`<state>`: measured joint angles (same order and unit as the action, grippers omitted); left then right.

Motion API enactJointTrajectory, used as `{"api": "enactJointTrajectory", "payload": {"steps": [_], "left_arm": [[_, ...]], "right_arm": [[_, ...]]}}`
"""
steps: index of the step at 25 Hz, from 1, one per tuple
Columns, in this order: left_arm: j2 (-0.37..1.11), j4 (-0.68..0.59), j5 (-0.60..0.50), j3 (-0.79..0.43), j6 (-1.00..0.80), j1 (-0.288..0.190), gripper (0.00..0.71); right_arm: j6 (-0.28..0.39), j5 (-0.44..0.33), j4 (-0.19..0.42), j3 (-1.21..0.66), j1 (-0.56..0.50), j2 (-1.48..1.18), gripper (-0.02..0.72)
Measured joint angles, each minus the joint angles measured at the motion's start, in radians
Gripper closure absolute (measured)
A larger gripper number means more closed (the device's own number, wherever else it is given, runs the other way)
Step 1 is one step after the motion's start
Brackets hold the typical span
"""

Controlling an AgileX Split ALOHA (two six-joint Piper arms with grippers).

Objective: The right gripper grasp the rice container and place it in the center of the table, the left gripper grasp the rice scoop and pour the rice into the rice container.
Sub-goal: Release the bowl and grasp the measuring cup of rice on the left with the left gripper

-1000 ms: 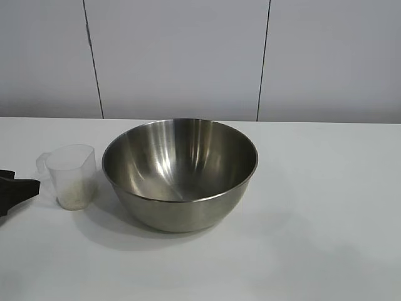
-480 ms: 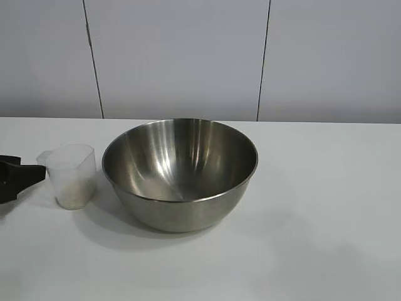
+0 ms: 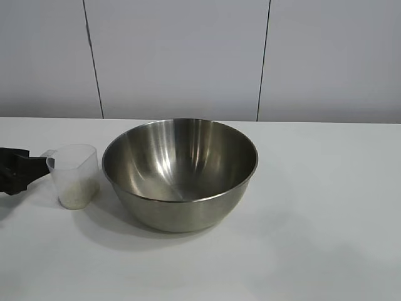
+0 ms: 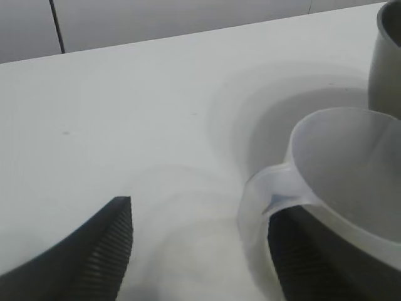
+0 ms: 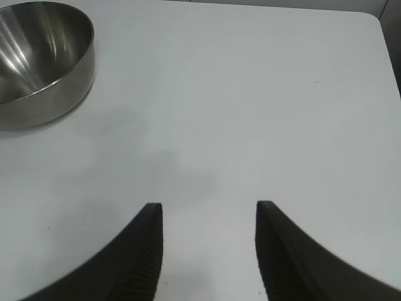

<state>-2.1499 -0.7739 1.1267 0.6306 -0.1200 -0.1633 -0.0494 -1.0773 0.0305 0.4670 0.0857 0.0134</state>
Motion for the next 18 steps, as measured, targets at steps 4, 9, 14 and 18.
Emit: {"api": "enactJointTrajectory", "payload": {"steps": [4,9,14,18], "left_arm": [[0.000,0.000,0.002,0.000,0.002,0.000,0.253],[-0.006,0.000,0.010,0.013,-0.004,0.000,0.254],[-0.066,0.000,0.022,0.037,-0.040,0.000,0.254],[-0.086,-0.001,0.022,0.042,-0.040,0.000,0.256]], "right_arm": [[0.000,0.000,0.000,0.000,0.000,0.000,0.390],[0.000,0.000,0.000,0.000,0.000,0.000,0.390],[0.000,-0.001,0.000,0.000,0.000,0.000,0.390],[0.000,-0.001,0.000,0.000,0.000,0.000,0.390]]}}
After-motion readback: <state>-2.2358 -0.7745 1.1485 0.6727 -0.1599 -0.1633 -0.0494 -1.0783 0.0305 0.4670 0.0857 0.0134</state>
